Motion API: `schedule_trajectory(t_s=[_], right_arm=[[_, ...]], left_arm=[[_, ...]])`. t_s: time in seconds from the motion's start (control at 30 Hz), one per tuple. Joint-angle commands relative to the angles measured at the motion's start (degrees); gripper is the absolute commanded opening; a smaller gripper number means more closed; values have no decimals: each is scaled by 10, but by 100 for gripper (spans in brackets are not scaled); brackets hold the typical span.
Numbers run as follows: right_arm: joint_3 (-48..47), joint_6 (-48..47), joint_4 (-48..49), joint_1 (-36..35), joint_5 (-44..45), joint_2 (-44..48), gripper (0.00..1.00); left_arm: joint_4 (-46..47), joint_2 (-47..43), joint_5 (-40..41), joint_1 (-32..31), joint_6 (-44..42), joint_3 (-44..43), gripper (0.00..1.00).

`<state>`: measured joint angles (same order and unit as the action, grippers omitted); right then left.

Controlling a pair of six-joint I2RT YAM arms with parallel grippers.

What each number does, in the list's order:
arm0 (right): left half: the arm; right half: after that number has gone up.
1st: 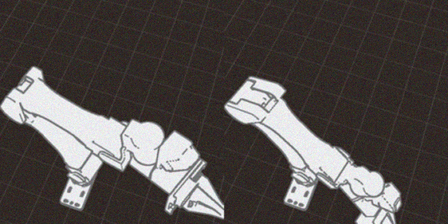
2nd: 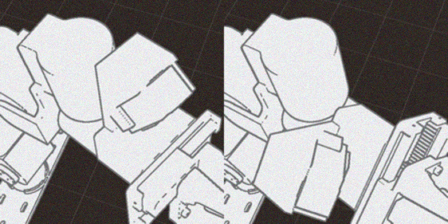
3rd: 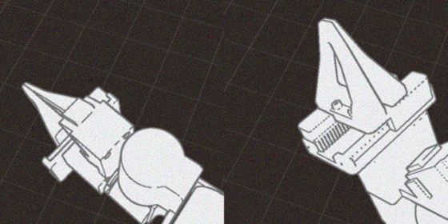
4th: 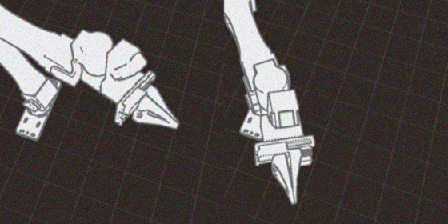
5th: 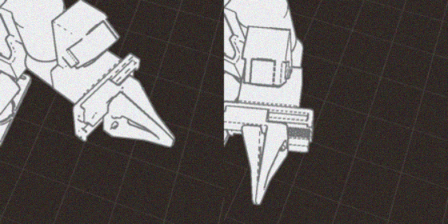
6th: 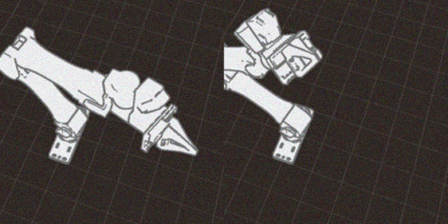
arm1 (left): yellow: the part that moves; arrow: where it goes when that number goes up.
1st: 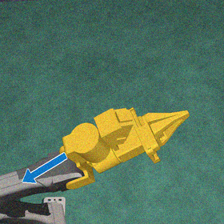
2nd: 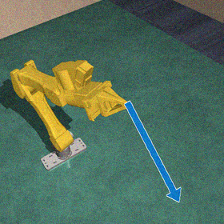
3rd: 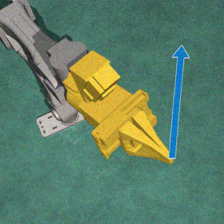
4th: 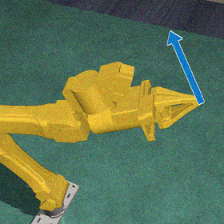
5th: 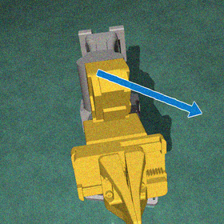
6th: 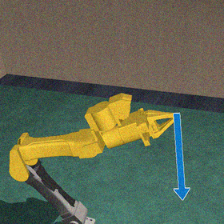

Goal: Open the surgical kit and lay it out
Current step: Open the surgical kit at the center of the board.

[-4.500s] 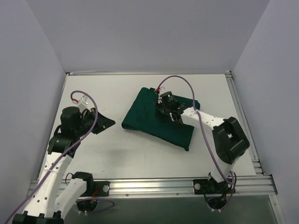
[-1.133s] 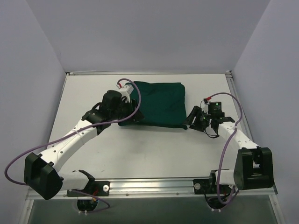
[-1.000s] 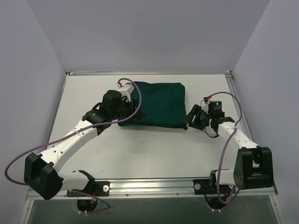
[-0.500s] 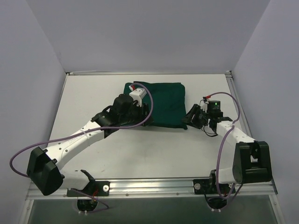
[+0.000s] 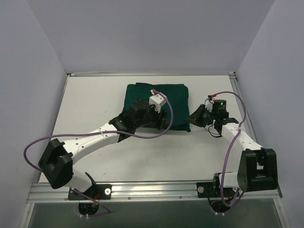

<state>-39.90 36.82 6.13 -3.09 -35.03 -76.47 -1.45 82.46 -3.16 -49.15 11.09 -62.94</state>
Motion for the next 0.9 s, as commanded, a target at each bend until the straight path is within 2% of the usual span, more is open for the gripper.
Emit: schedule_trajectory(t_s=[0.0,0.23,0.47,0.77,0.8,0.87], right_arm=[[-41,22,-7,-5,-24,44,0],[-71,46,-9,-6,-51,53,0],[-69,59,9,-7,-70,52,0],[-64,68,17,-8,-75,57,0],[-64,68,18,-8,-75,58,0],[-66,68,18,-7,-75,58,0]], left_arm=[[90,46,16,-19,-73,-19,66],[126,126,20,-34,-106,-48,66],[165,169,147,-65,-141,-81,66],[110,242,138,-66,-144,-169,66],[108,248,138,-66,-135,-172,65],[96,251,138,-61,-125,-180,53]])
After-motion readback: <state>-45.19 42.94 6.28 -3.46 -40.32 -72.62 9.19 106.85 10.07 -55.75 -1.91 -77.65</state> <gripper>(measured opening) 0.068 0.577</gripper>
